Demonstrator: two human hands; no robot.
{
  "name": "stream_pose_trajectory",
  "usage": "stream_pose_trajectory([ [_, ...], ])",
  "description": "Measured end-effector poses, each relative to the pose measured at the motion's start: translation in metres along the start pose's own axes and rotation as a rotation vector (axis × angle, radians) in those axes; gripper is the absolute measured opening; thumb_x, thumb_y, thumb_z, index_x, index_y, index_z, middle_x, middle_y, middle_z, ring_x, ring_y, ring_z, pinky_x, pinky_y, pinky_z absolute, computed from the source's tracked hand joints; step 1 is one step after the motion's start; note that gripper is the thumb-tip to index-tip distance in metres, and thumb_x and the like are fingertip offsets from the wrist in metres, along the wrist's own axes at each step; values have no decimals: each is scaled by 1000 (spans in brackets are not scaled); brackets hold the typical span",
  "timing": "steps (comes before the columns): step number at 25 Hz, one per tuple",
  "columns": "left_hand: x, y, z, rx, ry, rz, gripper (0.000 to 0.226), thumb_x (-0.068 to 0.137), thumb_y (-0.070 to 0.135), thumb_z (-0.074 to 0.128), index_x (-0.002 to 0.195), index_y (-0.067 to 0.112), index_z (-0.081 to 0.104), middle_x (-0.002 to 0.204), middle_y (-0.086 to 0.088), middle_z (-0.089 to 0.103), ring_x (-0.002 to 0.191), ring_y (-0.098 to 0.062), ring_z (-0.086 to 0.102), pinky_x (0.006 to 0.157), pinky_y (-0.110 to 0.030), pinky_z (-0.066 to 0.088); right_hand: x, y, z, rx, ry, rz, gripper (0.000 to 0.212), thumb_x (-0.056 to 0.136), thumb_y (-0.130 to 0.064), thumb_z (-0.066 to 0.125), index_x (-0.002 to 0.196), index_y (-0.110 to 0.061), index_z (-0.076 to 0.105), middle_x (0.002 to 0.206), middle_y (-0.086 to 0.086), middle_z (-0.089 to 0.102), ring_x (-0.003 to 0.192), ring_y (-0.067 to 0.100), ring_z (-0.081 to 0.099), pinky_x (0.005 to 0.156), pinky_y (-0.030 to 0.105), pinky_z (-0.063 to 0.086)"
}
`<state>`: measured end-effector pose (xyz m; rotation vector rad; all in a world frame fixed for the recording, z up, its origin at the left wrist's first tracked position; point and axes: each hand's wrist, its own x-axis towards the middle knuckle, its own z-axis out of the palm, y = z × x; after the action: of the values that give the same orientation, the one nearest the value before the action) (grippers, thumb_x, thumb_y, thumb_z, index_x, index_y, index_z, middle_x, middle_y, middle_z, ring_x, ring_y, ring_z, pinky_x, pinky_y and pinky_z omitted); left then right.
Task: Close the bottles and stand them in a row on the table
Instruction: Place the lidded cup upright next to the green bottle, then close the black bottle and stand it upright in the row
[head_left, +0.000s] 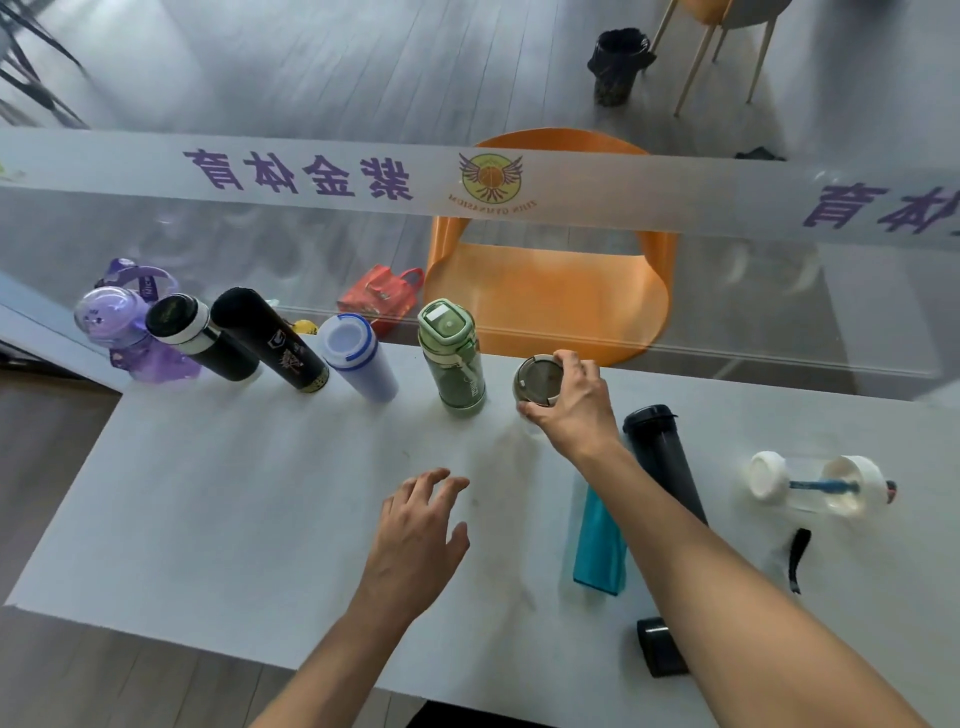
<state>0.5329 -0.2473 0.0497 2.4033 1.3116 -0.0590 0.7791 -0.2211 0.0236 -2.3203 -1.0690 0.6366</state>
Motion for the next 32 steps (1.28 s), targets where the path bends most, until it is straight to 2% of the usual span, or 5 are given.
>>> stream_pose_trajectory([
  [10,12,13,15,-77,-31,106,46,90,29,58,135,29,49,141,2,48,125,-26,47,104,-39,40,-34,10,-23,-30,13,76,100,74,-52,77,154,-26,22,146,8,43,133,28,43,110,42,40],
  [15,22,53,31,-83,-98,211,45,94,34,53,139,31,43,144,3,47,128,-24,46,108,-39,37,-62,82,-60,-43,97,231,73,85,-39,70,147,-22,36,140,10,50,129,30,50,109,40,41],
  [20,41,100,50,-94,-120,271,43,96,35,48,139,32,40,142,6,49,126,-21,46,104,-37,42,-43,143,-70,-69,-28,382,69,88,-43,66,146,-17,38,145,11,48,132,31,49,109,43,43],
  [28,79,153,80,-36,-201,133,42,95,34,46,137,33,39,138,6,50,124,-22,45,104,-38,38,-1,185,-55,11,-214,349,69,78,-48,74,134,-16,50,132,10,60,122,31,57,100,42,48],
  [32,102,191,83,-527,-329,-89,44,101,35,39,145,30,34,146,4,48,131,-17,47,112,-39,38,-12,191,-84,285,-74,175,66,72,-42,81,128,-34,46,119,-8,63,108,16,61,89,30,48],
])
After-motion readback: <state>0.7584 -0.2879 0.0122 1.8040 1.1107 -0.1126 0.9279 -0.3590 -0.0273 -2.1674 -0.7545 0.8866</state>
